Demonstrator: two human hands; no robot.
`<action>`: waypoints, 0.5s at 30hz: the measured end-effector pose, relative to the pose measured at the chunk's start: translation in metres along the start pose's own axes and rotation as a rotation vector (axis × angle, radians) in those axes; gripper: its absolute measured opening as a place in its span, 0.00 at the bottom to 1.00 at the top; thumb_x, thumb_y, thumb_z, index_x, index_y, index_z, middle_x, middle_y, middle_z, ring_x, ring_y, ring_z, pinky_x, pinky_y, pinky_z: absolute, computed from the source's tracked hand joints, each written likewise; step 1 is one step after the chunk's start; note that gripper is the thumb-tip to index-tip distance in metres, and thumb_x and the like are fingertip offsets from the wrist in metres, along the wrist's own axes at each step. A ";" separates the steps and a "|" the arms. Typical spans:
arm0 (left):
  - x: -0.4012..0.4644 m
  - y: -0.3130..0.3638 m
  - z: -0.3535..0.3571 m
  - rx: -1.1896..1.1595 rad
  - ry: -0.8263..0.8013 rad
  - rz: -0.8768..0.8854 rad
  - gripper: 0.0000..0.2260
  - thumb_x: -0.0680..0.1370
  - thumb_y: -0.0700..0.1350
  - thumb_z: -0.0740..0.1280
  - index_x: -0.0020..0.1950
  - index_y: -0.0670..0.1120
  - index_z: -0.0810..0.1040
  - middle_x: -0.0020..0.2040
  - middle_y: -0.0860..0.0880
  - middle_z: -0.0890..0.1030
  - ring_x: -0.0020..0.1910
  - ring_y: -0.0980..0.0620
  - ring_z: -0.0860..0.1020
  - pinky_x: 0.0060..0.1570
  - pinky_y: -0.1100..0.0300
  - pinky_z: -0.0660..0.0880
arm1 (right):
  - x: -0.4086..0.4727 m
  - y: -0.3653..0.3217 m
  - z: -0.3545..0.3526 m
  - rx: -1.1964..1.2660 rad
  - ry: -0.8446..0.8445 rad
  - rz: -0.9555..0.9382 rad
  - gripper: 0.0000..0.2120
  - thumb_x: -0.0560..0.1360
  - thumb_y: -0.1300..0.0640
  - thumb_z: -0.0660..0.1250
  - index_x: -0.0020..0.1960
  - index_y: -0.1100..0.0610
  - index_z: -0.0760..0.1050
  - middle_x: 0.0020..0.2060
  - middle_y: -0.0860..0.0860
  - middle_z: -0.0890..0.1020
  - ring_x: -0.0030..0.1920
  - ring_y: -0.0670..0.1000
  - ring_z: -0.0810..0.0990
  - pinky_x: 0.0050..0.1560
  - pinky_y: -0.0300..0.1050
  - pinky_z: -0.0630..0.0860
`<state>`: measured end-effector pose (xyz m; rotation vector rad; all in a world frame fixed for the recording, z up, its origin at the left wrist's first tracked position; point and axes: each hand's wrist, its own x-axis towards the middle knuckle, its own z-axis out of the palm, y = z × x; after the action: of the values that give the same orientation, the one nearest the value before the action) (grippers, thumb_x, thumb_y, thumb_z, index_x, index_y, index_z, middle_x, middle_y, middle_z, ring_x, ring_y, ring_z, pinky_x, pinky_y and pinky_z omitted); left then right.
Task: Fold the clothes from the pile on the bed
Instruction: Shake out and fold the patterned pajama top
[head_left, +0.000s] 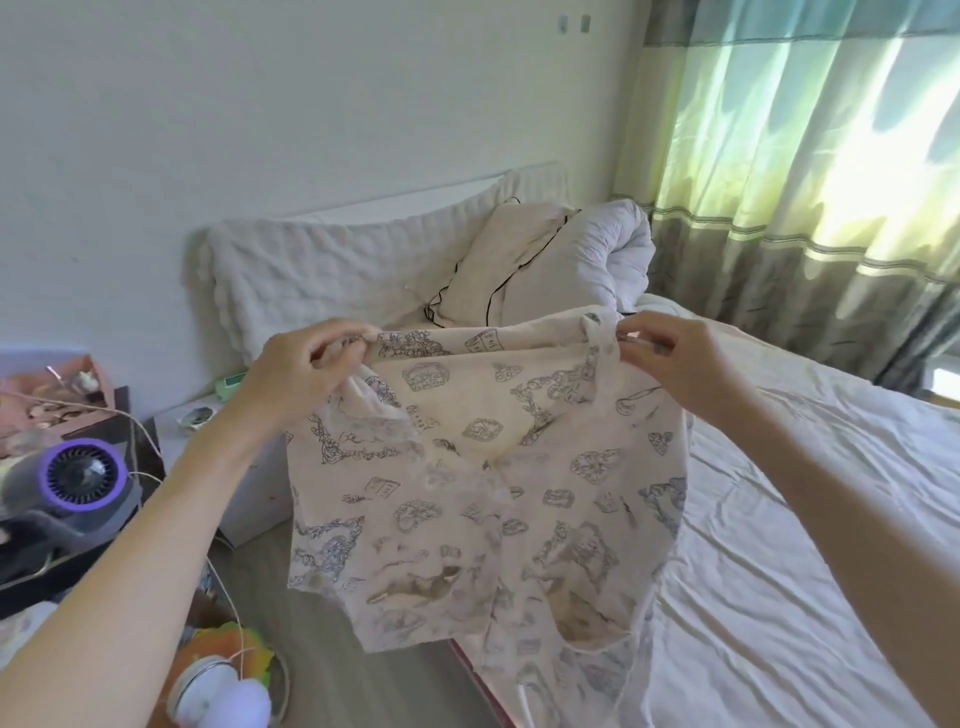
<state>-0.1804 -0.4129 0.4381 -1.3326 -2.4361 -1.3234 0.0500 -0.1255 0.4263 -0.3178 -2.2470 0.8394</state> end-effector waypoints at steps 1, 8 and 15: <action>-0.003 -0.003 -0.001 0.011 0.016 0.029 0.21 0.77 0.43 0.65 0.41 0.73 0.75 0.32 0.64 0.77 0.30 0.60 0.68 0.32 0.70 0.65 | -0.002 -0.002 0.003 -0.017 0.015 -0.010 0.17 0.72 0.60 0.72 0.40 0.37 0.75 0.27 0.53 0.75 0.28 0.42 0.67 0.32 0.28 0.64; -0.031 -0.021 0.001 -0.071 0.220 0.160 0.15 0.78 0.35 0.63 0.57 0.54 0.78 0.40 0.43 0.78 0.29 0.63 0.67 0.32 0.74 0.63 | -0.019 -0.020 0.022 0.144 0.036 0.028 0.17 0.72 0.65 0.71 0.41 0.41 0.79 0.32 0.38 0.82 0.36 0.38 0.78 0.40 0.28 0.73; -0.026 -0.020 -0.004 -0.085 0.285 0.024 0.15 0.78 0.39 0.63 0.40 0.60 0.77 0.34 0.57 0.79 0.32 0.62 0.71 0.32 0.74 0.66 | -0.013 -0.022 0.028 0.132 -0.053 0.122 0.14 0.74 0.62 0.69 0.35 0.46 0.77 0.27 0.37 0.78 0.29 0.37 0.72 0.32 0.25 0.67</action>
<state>-0.1798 -0.4376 0.4161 -1.0974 -2.1905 -1.5092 0.0402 -0.1611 0.4183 -0.3779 -2.2254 1.0668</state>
